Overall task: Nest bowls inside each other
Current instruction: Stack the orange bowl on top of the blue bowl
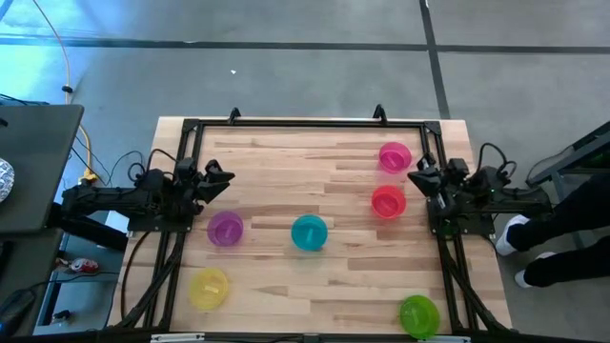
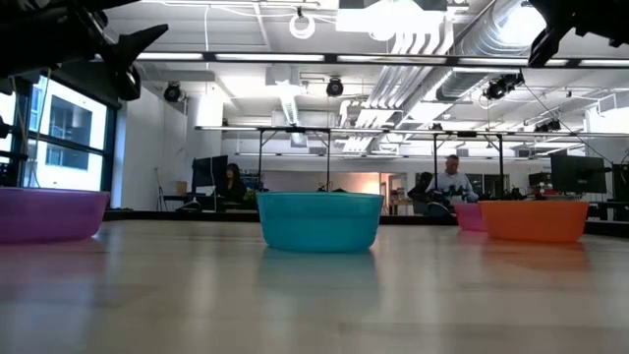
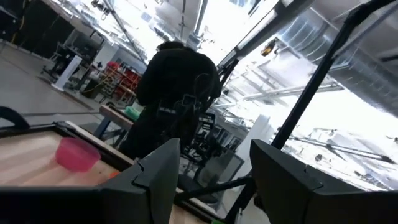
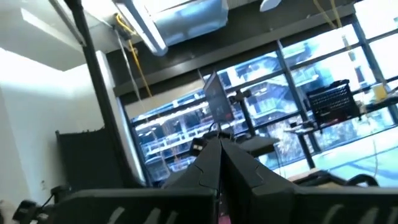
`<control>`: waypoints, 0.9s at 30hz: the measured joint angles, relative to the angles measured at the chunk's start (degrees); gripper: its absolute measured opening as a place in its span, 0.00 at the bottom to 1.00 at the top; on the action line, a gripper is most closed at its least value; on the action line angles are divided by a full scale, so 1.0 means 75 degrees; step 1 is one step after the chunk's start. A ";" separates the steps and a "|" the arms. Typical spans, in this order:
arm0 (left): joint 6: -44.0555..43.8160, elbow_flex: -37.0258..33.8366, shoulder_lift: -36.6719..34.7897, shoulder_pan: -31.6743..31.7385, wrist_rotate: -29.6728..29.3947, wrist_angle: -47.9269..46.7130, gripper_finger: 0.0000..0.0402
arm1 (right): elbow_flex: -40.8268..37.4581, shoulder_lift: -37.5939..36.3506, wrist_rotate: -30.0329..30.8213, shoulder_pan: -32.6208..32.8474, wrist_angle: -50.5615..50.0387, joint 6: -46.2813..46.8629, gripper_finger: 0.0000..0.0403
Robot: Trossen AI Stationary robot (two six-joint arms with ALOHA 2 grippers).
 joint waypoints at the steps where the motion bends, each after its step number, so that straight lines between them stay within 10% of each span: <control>1: 0.0095 0.0000 0.0016 0.0000 0.0035 -0.0009 0.46 | 0.0038 0.0003 0.0068 0.0000 -0.0005 -0.0014 0.00; 27: 0.1580 0.0000 0.0027 -0.0002 0.0004 0.0565 0.46 | 0.0090 0.0050 0.0761 0.0003 -0.0999 -0.0826 0.00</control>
